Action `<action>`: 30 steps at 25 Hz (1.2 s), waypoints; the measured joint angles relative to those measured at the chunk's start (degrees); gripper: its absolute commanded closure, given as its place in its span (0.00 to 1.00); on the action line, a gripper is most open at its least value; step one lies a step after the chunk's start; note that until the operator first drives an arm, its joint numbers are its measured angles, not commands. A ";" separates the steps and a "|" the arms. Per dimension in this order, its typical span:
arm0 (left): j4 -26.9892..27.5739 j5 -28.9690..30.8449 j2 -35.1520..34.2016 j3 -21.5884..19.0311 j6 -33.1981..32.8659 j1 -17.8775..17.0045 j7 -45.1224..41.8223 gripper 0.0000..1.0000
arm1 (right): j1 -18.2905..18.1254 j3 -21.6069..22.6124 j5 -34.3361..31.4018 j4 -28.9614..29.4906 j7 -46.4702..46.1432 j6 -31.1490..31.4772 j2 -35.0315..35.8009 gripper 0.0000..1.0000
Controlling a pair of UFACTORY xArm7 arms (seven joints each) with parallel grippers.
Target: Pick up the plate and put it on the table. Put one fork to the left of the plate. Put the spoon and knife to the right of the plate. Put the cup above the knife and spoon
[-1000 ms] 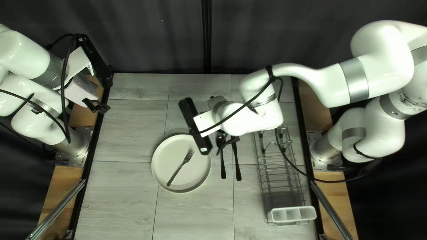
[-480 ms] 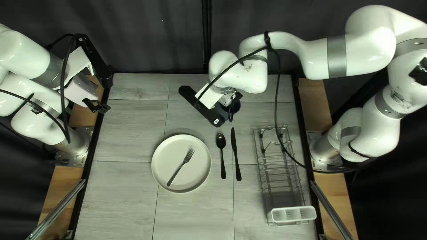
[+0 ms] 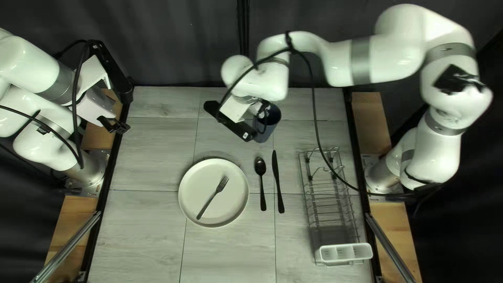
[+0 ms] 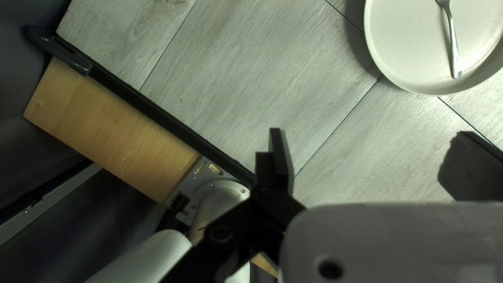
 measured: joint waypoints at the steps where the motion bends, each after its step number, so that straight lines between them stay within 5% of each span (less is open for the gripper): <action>1: 0.00 0.00 0.00 0.00 0.00 0.00 0.00 0.00 | -0.06 -0.22 -0.13 0.64 0.44 0.43 1.03 1.00; 17: 0.00 0.00 0.00 0.00 0.00 0.00 0.00 0.00 | 1.12 -2.42 -1.85 3.38 11.94 0.62 7.27 1.00; 30: 0.00 0.00 0.00 0.00 0.00 0.00 0.00 0.00 | 0.62 -2.84 -1.73 2.59 12.70 -0.92 8.41 1.00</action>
